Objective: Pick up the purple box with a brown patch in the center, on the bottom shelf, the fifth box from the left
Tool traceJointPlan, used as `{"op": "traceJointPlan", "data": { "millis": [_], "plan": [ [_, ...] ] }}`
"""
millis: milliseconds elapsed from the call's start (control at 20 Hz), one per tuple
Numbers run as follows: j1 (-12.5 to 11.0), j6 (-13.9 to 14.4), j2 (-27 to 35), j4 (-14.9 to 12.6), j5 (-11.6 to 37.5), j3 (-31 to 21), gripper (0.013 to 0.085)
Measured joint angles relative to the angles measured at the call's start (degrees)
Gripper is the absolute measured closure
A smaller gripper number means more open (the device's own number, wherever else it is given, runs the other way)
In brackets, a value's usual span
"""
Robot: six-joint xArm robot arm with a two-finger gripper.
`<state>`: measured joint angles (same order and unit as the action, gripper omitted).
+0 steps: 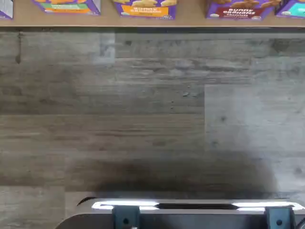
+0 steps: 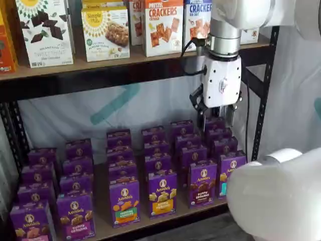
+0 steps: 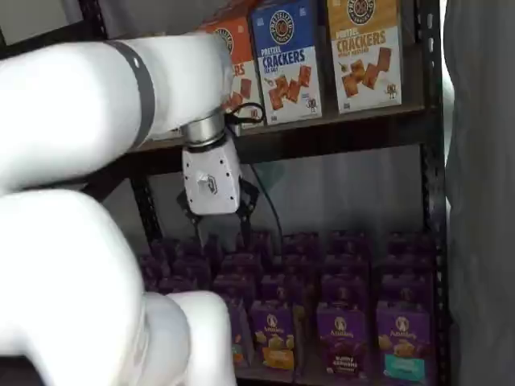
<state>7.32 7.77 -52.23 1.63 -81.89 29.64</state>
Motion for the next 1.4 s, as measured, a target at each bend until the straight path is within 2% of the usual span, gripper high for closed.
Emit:
{"op": "traceJointPlan", "data": {
  "millis": [100, 300, 450, 650, 1100, 1400],
  "plan": [
    [0.11, 0.12, 1.09, -0.16, -1.44, 0.88, 0.0130],
    [-0.26, -0.27, 1.18, 0.26, -1.15, 0.83, 0.0130],
    [-0.27, -0.29, 1.10, 0.02, 0.06, 0.28, 0.0130],
    [-1.00, -1.21, 1.55, 1.05, 2.51, -1.00, 0.0130],
    [-1.66, -1.86, 6.29, -0.16, 12.59, -5.30, 0.0130],
    [-3.39, -3.19, 13.32, -1.34, 21.69, -7.24, 0.0130]
  ]
}}
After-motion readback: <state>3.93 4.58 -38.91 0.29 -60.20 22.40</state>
